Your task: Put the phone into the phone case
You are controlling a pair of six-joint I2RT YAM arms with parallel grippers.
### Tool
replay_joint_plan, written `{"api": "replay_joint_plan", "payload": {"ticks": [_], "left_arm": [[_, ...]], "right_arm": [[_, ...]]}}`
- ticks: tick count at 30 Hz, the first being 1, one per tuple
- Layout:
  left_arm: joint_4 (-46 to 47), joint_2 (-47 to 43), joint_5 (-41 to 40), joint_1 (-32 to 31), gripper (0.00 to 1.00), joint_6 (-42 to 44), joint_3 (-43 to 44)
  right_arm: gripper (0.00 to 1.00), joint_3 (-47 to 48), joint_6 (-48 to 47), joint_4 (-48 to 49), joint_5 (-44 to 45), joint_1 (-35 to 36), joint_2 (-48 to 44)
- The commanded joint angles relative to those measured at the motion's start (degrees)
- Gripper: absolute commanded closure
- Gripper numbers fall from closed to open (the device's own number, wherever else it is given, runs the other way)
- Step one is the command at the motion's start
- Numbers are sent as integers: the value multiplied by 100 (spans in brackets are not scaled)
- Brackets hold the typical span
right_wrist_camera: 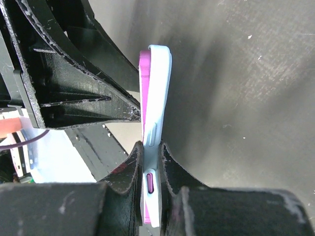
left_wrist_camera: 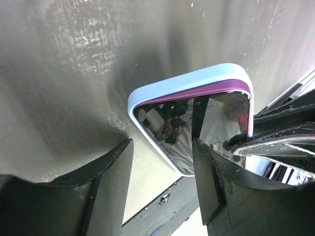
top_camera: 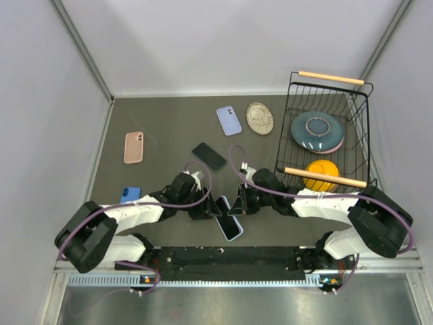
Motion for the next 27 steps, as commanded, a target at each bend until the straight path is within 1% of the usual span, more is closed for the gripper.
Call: {"api": "replay_joint_plan", "payload": {"ticks": [1,5,7,9,11,12,13,15,16,17,19,22,24,27], "left_arm": [[-541,283,-497,-2,43,301,121],[-506,336,-480,-2,43,275,147],[-567,249,-445,-2,43,327,156],[-795,91,-567,-2,41,407,244],[-1032,-321,-646,7,39,538,305],[-1094,-488,-664,7,37,582,323],[-1129,-873,-664,7,34,652,323],[-1077,-1288,-551,16,30,741,262],[-1007,-1690,-498,24,27,732,209],[-928,-1885,-437,33,25,715,96],[-682,-2429,-243,42,24,575,7],[-367,-3036,-76,51,23,399,-133],[-173,-3249,38,51,23,311,-221],[100,-3530,161,51,23,162,-265]], "right_arm": [[100,420,-204,-139,-120,47,-40],[97,437,-266,-183,-120,47,-58],[100,437,-275,-305,11,39,-58],[100,455,-319,-341,38,47,-128],[100,446,-293,-342,82,47,-268],[100,446,-275,-342,100,47,-478],[100,437,-249,-342,152,39,-602],[100,385,-152,-289,205,30,-900],[100,350,-126,-254,258,12,-1206],[100,315,-39,-201,267,-5,-1349],[100,165,41,36,258,-5,-1787],[100,103,225,220,110,-14,-2183],[100,86,340,291,48,-14,-2334],[100,-45,550,677,-172,-14,-2562]]}}
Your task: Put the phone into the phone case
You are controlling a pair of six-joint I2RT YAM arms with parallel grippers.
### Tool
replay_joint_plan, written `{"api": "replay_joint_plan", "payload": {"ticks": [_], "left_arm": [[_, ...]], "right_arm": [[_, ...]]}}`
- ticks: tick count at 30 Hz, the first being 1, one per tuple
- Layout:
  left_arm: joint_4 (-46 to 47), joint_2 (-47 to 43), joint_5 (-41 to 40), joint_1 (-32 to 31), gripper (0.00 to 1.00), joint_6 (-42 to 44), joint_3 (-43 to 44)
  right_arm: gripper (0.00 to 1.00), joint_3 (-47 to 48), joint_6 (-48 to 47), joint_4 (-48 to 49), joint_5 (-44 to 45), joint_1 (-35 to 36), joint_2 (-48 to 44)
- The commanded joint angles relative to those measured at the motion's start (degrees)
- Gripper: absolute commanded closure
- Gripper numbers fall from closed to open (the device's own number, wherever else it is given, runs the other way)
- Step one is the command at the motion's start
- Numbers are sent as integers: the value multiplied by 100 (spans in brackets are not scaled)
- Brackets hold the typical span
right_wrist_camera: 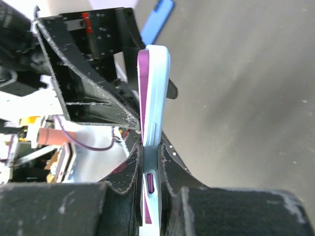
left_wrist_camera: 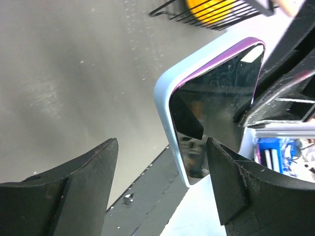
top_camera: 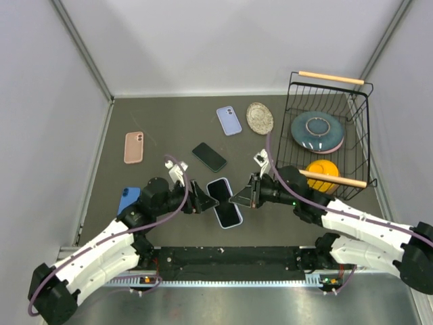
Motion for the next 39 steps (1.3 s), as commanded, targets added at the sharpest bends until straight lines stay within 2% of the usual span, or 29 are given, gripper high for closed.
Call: {"api": "replay_joint_plan", "payload": {"ticks": [1,4,8,12,14,15,16,17,19,20,21,23,24,26,27,28,30,39], "left_arm": [[847,-361,380,22,23,-256,-139],[1252,-423,626,22,24,-537,-261],[2488,-450,1048,22,29,-1091,-674],[3125,-432,1198,22,36,-1443,-895],[3221,-432,1259,22,43,-1443,-895],[3240,-424,1268,22,47,-1452,-895],[3248,-424,1277,22,60,-1461,-886],[3266,-424,1269,22,67,-1478,-886],[3266,-441,1286,22,80,-1496,-860],[3266,-441,1286,22,94,-1496,-860],[3223,-441,1304,22,100,-1505,-860],[3178,-441,1295,22,100,-1505,-825],[3178,-450,1295,22,100,-1505,-833],[3204,-459,1277,22,100,-1540,-816],[3222,-467,1251,22,100,-1557,-807],[3283,-476,1234,22,100,-1566,-807],[3336,-485,1207,22,100,-1619,-816],[3477,-459,1032,22,100,-1663,-877]], "right_arm": [[100,-155,494,1282,-465,-16,-375],[100,-357,775,1767,-676,-25,-490],[100,-481,934,2006,-703,-16,-630],[100,-630,1039,2313,-791,-25,-657],[100,-761,1249,2671,-835,-25,-595],[100,-832,1372,2848,-844,-16,-552],[100,-902,1556,3006,-861,-16,-473],[100,-955,1558,3095,-870,-25,-437],[93,-929,1436,2807,-835,-25,-454],[89,-886,1331,2658,-826,-16,-481],[81,-876,1234,2395,-791,-16,-516],[72,-894,979,2226,-826,-16,-612],[58,-911,935,2165,-939,-25,-630],[45,-1042,890,2225,-1150,-25,-657],[32,-1104,916,2278,-1212,-25,-657],[27,-1183,960,2400,-1274,-16,-657],[23,-1438,1013,2515,-1388,-16,-639],[24,-1799,1119,2867,-1520,-16,-613]]}}
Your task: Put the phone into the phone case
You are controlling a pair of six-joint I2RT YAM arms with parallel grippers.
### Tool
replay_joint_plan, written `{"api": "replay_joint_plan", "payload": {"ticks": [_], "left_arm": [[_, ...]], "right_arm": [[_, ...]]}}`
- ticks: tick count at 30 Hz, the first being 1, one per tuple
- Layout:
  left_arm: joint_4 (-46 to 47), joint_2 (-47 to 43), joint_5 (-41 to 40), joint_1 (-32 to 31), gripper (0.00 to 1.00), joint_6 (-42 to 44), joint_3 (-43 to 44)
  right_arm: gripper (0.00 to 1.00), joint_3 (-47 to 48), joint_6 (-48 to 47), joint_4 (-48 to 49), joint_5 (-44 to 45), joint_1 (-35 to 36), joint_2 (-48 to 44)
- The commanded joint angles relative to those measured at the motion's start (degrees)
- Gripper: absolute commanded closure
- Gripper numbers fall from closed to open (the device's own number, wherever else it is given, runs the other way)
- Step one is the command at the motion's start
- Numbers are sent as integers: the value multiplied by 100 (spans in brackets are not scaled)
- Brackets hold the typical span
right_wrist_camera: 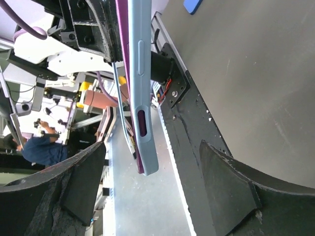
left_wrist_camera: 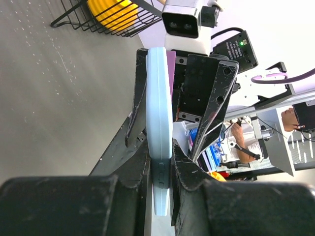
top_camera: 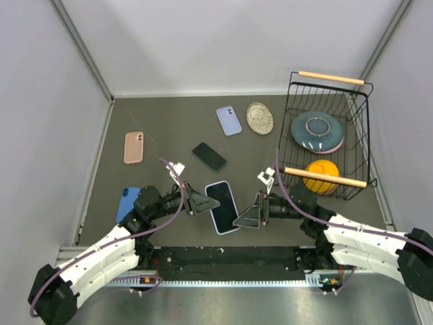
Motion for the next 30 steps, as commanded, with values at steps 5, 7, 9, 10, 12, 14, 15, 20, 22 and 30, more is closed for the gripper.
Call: {"api": "replay_joint_plan", "payload": {"ticks": [5,7,9,10,12,14,15,20,22,30], "left_arm": [[638,-19,-300,7,100,13,-56],[506,16,-406,7,100,119,-56],[366,86,-528,7,100,268,-82],[321,130,-555,7,100,373,-82],[260,183,-573,7,100,523,-65],[-73,271,-564,7,100,821,23],[-292,297,-582,-2,100,936,145],[-681,464,-617,-2,100,1376,164],[-716,473,-652,-2,100,1437,138],[-726,552,-249,-2,100,1623,181]], "right_arm": [[35,-99,175,807,-87,14,13],[42,-108,263,895,-78,14,21],[50,-108,359,930,-52,6,30],[53,-91,403,922,-25,14,39],[62,-82,526,983,-16,6,56],[74,-82,649,1027,27,6,74],[78,-73,789,992,71,6,92],[100,-11,1229,1193,89,14,319],[100,-55,1510,1395,89,6,399],[91,67,1435,1531,-8,14,540]]}}
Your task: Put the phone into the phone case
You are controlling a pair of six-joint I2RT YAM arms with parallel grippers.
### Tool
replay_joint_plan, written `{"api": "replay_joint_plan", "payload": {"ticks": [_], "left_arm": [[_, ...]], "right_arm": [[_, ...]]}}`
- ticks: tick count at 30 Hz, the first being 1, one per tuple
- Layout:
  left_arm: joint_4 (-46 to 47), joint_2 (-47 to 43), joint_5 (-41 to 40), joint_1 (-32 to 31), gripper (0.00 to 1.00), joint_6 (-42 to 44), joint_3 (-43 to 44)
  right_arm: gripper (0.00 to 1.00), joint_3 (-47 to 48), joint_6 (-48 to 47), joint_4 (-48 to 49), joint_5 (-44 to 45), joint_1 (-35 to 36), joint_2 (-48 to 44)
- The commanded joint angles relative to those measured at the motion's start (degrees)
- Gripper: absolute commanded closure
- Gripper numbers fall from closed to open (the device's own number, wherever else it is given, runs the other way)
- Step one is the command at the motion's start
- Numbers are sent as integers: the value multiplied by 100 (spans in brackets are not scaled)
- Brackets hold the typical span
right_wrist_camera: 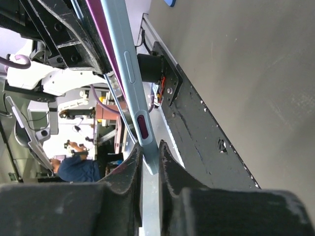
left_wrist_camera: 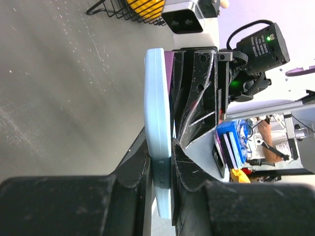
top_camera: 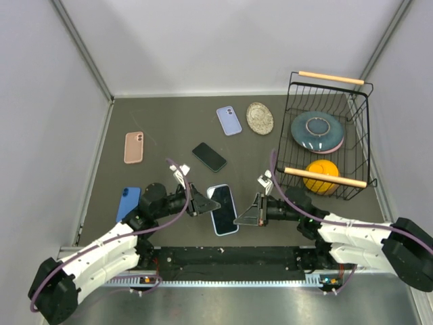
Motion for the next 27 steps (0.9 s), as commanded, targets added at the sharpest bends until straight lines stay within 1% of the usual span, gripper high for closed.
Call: {"api": "replay_joint_plan", "payload": {"ticks": [1,2,3,4,5,6,7,8,10,11,13,15,18,21,24,27], "left_arm": [[-87,150,149,20,100,831,103],[-52,159,281,20,100,822,155],[-16,168,570,20,100,814,173],[-7,150,694,20,100,796,199],[-7,141,809,20,100,787,243],[-7,89,1010,20,100,770,252],[1,80,1108,20,100,752,270],[28,54,1213,20,100,743,279],[228,62,1582,20,100,682,287],[334,80,1705,20,100,638,279],[632,159,2047,20,100,533,252],[748,238,2224,20,100,515,252],[871,326,2462,20,100,541,244],[1073,370,2576,20,100,454,200],[1293,387,2655,20,100,365,147],[1276,396,2629,12,100,400,129]], "right_arm": [[78,417,137,609,-145,17,-323],[72,470,-39,346,-101,25,-420],[67,609,-449,-284,-40,25,-525],[55,698,-689,-612,74,17,-753],[49,786,-1152,-902,118,16,-851],[44,961,-1392,-1523,171,25,-956],[33,1049,-1612,-1808,328,25,-1131],[27,1137,-1971,-2071,399,25,-1220],[20,1322,-2263,-2451,453,25,-1326],[18,1384,-2499,-2556,462,17,-1370],[15,1612,-2694,-2915,584,16,-1370],[14,1770,-2888,-3049,663,25,-1344],[9,1841,-2976,-3067,673,25,-1309],[7,1946,-3029,-2997,357,25,-1099],[8,1956,-2977,-2629,-309,25,-844],[12,1815,-2704,-1998,-627,25,-738]]}}
